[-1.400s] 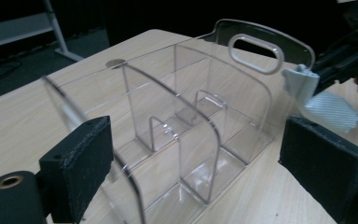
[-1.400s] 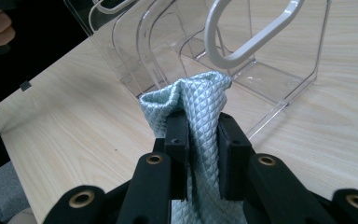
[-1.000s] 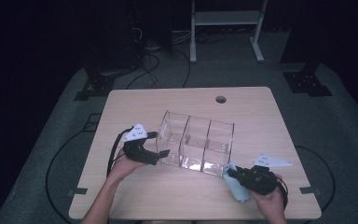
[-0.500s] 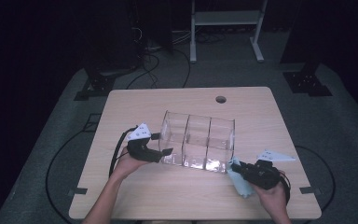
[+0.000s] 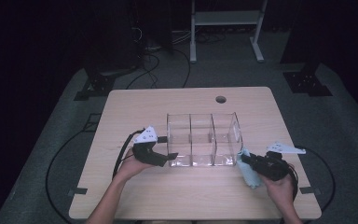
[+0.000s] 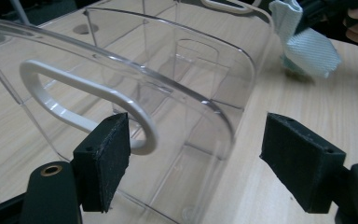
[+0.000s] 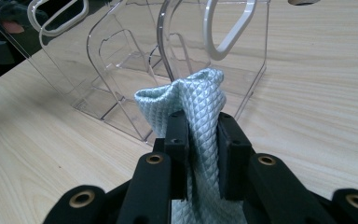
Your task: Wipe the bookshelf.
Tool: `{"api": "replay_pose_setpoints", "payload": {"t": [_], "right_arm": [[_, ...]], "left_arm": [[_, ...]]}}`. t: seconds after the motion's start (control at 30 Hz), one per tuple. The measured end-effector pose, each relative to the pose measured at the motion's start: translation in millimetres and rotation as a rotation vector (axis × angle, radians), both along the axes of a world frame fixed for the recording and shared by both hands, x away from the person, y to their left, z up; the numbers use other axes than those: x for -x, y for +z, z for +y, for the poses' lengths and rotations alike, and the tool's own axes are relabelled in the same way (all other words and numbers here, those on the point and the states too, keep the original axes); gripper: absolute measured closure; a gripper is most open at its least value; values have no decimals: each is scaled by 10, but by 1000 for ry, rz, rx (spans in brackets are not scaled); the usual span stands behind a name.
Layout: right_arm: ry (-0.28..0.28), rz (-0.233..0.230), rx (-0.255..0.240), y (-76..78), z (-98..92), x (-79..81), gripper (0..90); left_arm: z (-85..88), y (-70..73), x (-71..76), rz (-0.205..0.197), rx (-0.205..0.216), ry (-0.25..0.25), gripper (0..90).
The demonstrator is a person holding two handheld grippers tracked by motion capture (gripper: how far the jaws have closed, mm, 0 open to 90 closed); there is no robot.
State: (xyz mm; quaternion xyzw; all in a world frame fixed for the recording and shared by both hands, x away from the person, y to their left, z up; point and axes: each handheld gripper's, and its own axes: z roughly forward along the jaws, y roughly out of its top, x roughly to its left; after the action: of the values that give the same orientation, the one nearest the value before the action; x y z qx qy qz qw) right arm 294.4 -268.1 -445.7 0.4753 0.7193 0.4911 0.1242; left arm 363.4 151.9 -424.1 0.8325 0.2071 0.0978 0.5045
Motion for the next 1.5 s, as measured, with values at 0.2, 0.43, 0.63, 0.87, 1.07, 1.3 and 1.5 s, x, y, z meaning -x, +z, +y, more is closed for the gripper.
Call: {"api": "replay_pose_setpoints", "payload": {"t": [0.2, 0.43, 0.63, 0.87, 1.07, 1.3, 1.5], "right_arm": [[3, 0, -1, -6, -15, -33, 764], [-2, 11, -12, -7, -39, -70, 765], [-16, 13, -6, -39, -55, -132, 767], [-13, -17, 1, 43, -36, -93, 768], [-7, -96, 65, 301, 74, -45, 770], [-18, 13, 45, -78, 110, -203, 773], [-17, -8, 37, 25, 99, -170, 773]], "left_arm": [[-8, -11, -66, -2, 40, 0, 294], [-40, -19, -43, -29, 22, -3, 426], [-14, -22, 6, -27, 25, -1, 489], [8, -45, 163, -1, 58, 3, 478], [4, -39, 240, 8, 55, -6, 470], [5, -53, 266, -1, 52, 10, 469], [3, -56, 284, -3, 54, 18, 469]]}}
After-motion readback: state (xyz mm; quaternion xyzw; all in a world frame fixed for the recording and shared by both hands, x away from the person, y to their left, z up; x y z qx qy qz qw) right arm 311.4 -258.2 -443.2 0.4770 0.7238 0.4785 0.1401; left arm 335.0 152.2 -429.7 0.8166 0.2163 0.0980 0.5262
